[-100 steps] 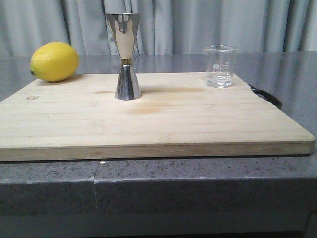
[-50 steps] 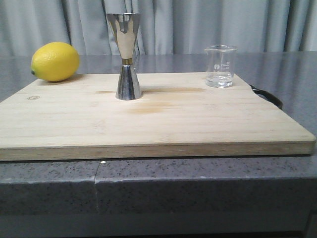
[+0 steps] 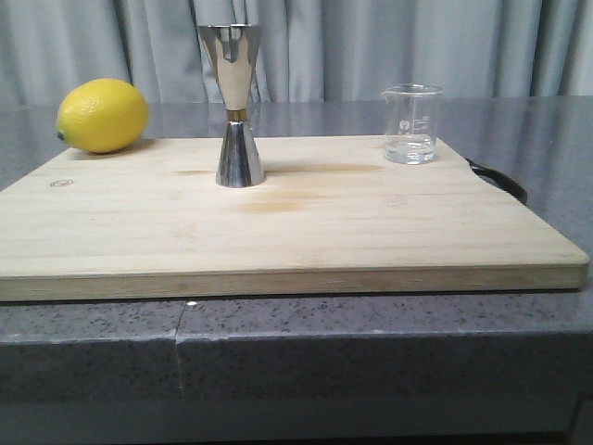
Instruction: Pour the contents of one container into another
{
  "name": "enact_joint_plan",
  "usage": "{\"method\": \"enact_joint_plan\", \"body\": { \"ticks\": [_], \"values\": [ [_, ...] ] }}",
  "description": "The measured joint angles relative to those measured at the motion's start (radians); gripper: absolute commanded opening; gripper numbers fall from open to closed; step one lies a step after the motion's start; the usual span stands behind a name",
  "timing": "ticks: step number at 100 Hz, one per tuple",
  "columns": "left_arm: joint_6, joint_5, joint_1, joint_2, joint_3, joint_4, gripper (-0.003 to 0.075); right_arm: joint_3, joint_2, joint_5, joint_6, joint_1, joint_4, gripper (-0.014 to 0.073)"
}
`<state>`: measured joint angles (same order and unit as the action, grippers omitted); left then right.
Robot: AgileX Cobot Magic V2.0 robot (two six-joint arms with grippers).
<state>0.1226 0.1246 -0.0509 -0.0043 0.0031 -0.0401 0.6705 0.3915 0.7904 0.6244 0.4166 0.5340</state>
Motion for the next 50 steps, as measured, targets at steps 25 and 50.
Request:
{"method": "enact_joint_plan", "body": {
  "ticks": [25,50],
  "values": [
    [0.0,0.0,0.0,0.0,0.0,0.0,-0.0019,-0.339,-0.237,-0.502,0.015,-0.342,-0.112,-0.0075],
    [0.0,0.0,0.0,0.0,0.0,0.0,-0.0019,-0.631,-0.383,-0.816,0.015,-0.422,-0.126,-0.0075]
  ]
}}
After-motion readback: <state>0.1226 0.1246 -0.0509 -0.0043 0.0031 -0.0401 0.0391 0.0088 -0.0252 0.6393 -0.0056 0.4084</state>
